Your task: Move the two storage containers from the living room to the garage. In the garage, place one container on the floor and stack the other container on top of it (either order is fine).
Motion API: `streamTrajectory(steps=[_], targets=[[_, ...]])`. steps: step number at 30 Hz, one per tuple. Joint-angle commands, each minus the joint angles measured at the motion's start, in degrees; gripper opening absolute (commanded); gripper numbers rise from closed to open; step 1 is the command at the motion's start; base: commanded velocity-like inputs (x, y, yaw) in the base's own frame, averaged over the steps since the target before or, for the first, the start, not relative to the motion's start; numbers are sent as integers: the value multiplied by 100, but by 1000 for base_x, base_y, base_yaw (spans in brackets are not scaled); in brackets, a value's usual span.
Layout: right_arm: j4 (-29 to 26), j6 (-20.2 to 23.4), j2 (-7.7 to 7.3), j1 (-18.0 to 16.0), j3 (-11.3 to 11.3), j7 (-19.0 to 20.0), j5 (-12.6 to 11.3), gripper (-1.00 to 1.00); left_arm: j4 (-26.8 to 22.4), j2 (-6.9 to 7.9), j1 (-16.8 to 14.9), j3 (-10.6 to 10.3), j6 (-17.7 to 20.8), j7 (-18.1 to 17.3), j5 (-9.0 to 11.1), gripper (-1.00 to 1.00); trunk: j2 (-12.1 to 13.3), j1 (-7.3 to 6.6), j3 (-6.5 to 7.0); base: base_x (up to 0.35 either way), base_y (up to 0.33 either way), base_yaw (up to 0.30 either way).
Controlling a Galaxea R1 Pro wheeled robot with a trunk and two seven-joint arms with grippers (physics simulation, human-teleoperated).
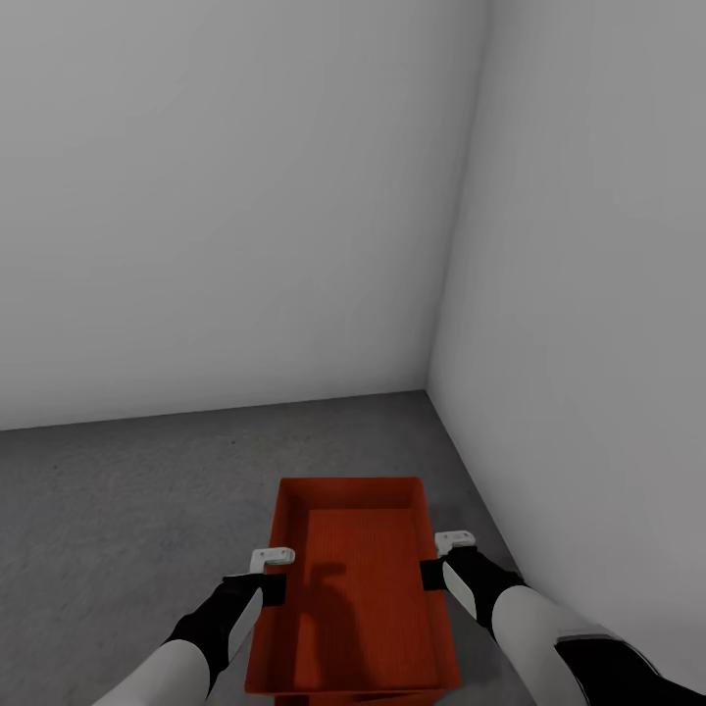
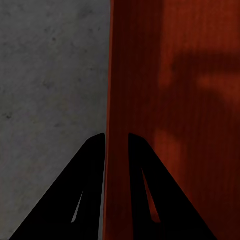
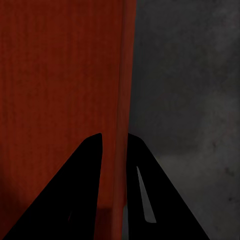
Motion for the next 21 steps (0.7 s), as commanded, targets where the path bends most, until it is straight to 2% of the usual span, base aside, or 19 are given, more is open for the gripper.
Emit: streamTrajectory(steps=[1,21], targets=[[-28,28,-1,-4,337,25,-117,-100,9,61,1,-95,87,-43,163,-100,-2,-1,-5,0,0,0],[-25,28,-1,-7,337,25,-117,-100,9,61,4,-95,86,-43,161,-100,-2,-1,-5,0,0,0]])
